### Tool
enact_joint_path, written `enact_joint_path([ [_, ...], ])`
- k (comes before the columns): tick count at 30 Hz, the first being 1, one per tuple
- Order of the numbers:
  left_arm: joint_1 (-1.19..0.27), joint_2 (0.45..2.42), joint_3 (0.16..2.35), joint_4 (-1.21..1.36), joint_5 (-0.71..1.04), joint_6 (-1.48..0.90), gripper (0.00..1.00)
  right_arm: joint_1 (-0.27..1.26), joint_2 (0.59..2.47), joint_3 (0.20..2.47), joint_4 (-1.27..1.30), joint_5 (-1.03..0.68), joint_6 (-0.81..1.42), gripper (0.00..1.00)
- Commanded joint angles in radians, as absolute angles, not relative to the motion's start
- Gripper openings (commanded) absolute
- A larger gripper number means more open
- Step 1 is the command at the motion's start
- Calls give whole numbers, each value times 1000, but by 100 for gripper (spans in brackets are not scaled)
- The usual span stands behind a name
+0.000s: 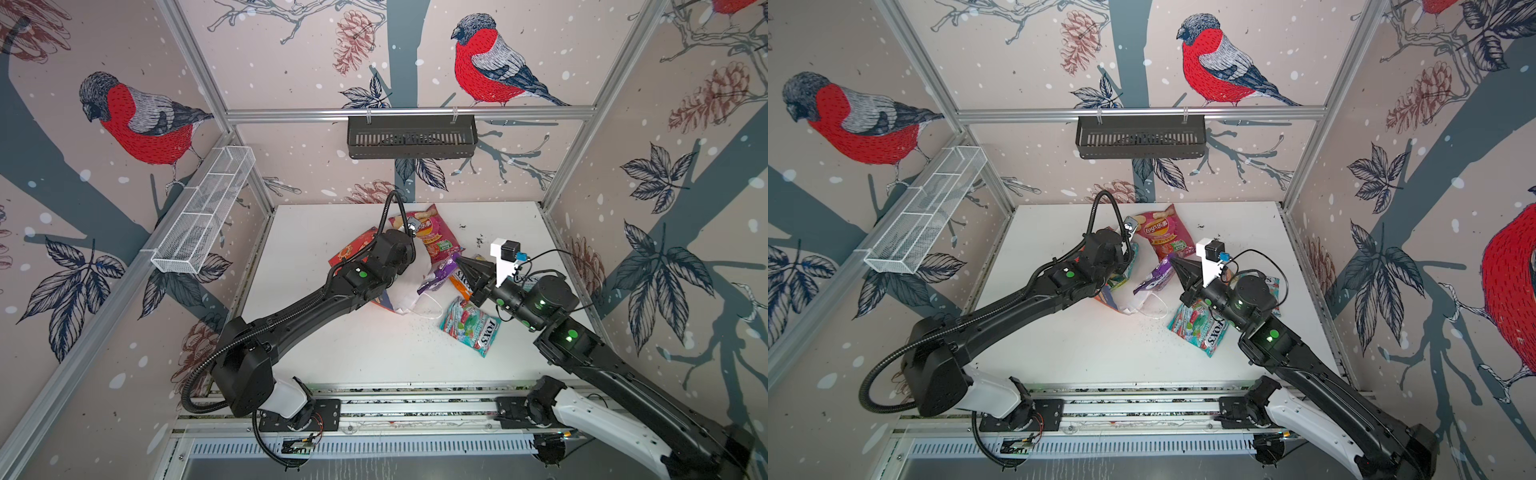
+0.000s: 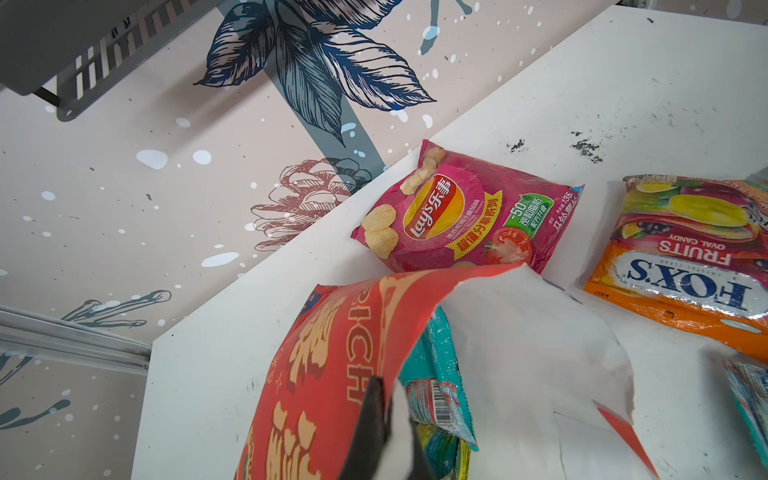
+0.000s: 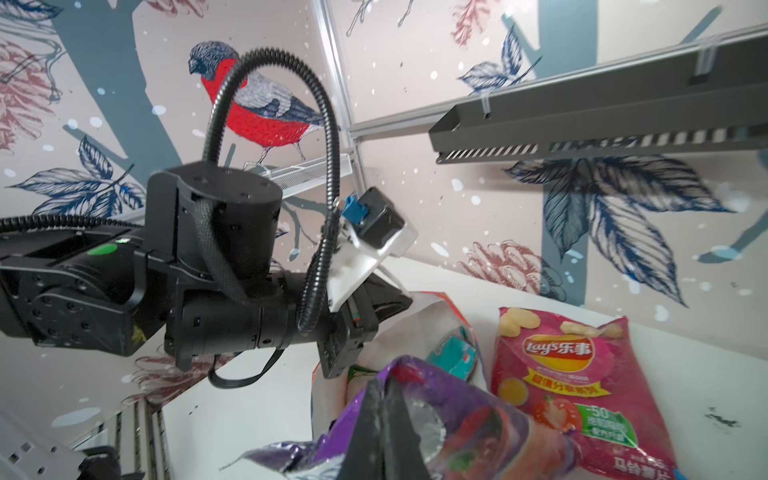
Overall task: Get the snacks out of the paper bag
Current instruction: 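Pull the purple packet out of the bag with the right gripper, then lower the purple packet onto the table and open the right gripper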
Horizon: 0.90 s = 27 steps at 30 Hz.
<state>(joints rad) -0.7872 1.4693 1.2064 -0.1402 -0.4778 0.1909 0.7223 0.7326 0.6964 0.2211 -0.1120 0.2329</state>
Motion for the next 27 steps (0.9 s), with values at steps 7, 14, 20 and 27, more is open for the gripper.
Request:
enact_joint_path([
  [7,-784,1453,1211,-118,-474,199,0,690,706,706,104,191,177,0],
  [14,-784,1421,1199,-124,-476,212,0,649,820,668,96,186,224,0],
  [20,-784,1395,1183,-121,-480,215,0,635,913,635,119,165,259,0],
  [27,-784,1385,1171,-114,-479,219,0,630,1002,636,109,128,281,0],
])
